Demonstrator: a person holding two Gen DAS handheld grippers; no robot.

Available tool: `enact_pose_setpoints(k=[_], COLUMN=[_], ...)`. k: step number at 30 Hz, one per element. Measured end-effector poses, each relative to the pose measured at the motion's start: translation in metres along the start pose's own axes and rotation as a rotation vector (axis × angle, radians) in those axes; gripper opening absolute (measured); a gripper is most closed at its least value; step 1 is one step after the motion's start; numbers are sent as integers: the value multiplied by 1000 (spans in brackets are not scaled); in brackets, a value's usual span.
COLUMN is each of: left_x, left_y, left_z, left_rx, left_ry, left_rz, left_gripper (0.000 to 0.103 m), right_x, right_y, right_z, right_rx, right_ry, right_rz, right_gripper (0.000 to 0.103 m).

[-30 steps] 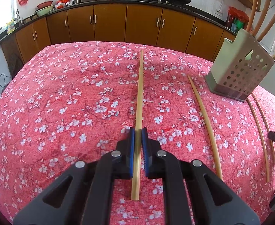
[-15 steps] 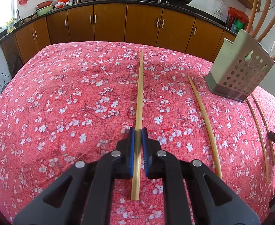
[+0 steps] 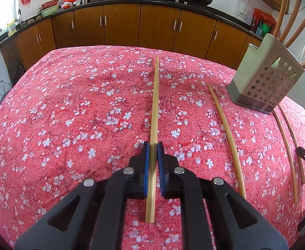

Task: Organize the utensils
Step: 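Close the left tool on a chopstick while the right tool grasps another chopstick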

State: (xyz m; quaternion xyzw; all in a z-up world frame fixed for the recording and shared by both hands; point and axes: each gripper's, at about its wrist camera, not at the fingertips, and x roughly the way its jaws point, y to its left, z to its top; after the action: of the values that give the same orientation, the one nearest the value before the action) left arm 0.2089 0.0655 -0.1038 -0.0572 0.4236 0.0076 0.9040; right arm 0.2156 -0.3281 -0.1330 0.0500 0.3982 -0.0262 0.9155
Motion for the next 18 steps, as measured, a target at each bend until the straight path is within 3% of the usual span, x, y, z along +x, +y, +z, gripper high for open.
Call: enact_pose_setpoints(k=[18], left_x=[0], left_y=[0], left_z=[0], left_rx=[-6], left_ry=[-1], left_rz=[-7], left_gripper=[12], right_x=[0], right_y=[0], right_z=[0], right_rx=[-1], right_ry=[1], right_rz=[1], right_gripper=[9])
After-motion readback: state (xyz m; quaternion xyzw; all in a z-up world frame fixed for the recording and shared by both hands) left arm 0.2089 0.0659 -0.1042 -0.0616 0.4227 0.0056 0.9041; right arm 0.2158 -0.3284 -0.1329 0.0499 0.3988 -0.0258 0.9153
